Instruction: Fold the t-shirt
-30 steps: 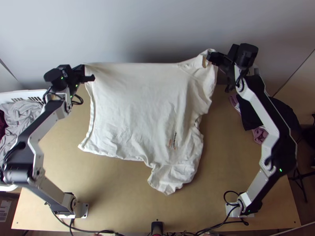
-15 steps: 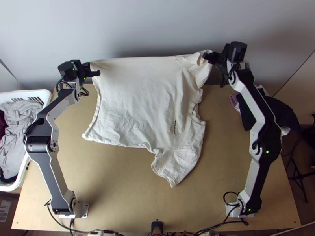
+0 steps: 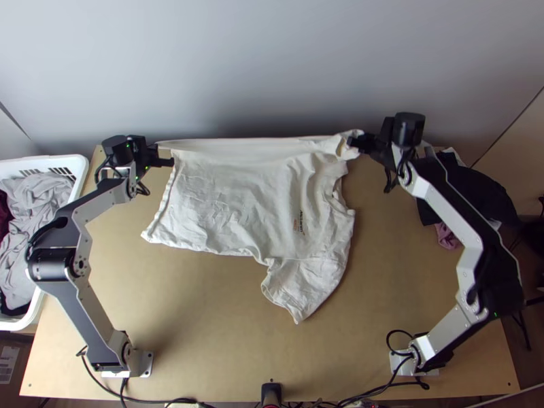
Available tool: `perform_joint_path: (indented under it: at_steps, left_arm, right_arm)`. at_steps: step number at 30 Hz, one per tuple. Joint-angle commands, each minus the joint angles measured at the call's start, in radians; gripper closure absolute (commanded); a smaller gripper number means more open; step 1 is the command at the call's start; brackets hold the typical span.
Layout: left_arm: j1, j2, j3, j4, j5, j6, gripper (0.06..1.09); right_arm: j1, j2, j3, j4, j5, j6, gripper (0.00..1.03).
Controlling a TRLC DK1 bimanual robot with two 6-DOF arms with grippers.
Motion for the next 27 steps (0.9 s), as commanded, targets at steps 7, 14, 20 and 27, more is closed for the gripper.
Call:
perform_joint_path:
  at_steps: [7,14,20,27]
  left_arm:
    - [0.022,-0.083,-0.201,-0.008,0.034,0.073,1.05]
    - [0.047,-0.093,-0.253,-0.034,0.055,0.08,1.05]
    - [0.05,-0.108,-0.296,-0.085,0.071,0.105,1.05]
    - [0.05,-0.158,-0.331,-0.157,0.112,0.128,0.72]
  right_arm:
    - [0.088,-0.255,-0.413,0.032,0.03,0.003,1.0]
    - [0.122,-0.278,-0.531,0.03,0.029,0.032,1.0]
    - [0.195,-0.267,-0.626,0.032,-0.019,0.009,1.0]
    - [0.2,-0.255,-0.657,0.026,-0.114,0.017,0.85]
